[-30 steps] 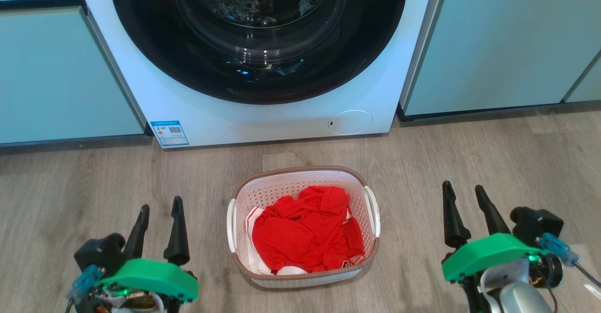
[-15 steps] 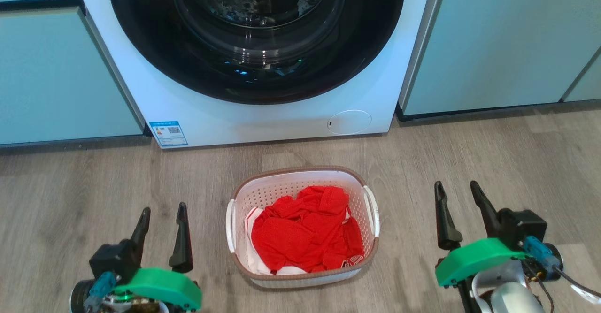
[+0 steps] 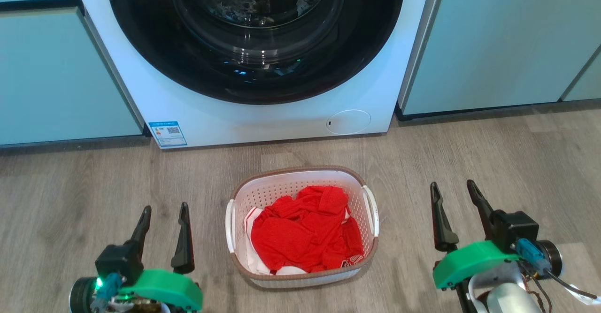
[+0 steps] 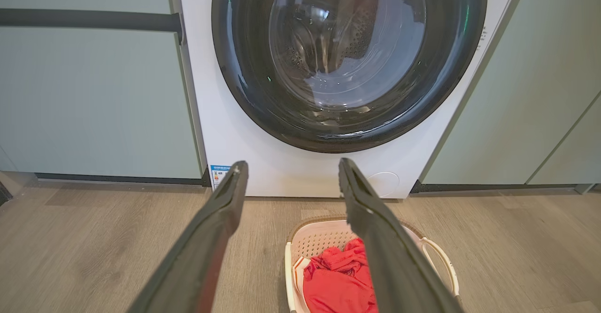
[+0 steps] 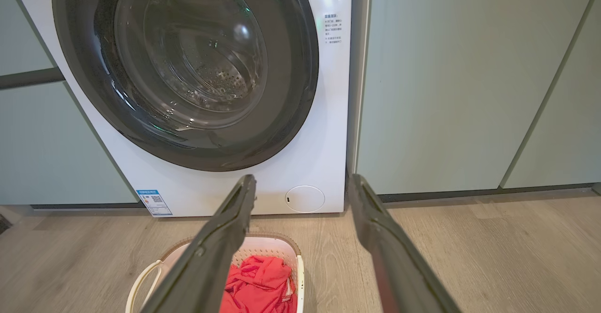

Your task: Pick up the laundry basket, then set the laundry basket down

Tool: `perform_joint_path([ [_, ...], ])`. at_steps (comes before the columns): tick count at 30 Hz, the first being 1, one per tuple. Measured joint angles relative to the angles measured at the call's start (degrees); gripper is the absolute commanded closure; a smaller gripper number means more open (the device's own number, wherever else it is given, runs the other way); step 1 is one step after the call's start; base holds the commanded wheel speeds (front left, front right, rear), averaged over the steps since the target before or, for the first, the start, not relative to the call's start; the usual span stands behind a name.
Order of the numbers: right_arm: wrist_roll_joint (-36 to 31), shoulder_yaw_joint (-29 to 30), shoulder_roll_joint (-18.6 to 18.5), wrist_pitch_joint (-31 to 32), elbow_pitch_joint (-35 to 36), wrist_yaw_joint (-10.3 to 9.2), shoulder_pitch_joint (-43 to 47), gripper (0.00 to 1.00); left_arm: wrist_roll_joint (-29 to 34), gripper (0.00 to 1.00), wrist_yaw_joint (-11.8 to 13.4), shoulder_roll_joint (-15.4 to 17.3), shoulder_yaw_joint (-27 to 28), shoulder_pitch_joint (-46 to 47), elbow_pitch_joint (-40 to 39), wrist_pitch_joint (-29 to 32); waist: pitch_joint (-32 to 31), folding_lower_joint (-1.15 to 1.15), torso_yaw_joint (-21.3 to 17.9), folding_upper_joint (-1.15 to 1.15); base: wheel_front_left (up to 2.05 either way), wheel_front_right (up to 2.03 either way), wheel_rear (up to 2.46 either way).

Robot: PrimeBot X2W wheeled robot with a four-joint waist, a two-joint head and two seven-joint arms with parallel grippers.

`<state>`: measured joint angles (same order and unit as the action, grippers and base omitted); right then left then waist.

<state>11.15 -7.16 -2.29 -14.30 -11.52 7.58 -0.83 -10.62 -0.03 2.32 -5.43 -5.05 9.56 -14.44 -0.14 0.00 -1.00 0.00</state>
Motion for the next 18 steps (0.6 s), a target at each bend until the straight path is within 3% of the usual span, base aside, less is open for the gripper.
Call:
perform_joint_path([
  [18,0.00,0.05,0.00,0.00,-0.03,0.00,0.00,0.00,-0.01,0.00,0.00,0.02,-0.01,0.00,0.12,0.00,0.30,0.00,-0.10,0.00,0.00,0.00,0.00],
])
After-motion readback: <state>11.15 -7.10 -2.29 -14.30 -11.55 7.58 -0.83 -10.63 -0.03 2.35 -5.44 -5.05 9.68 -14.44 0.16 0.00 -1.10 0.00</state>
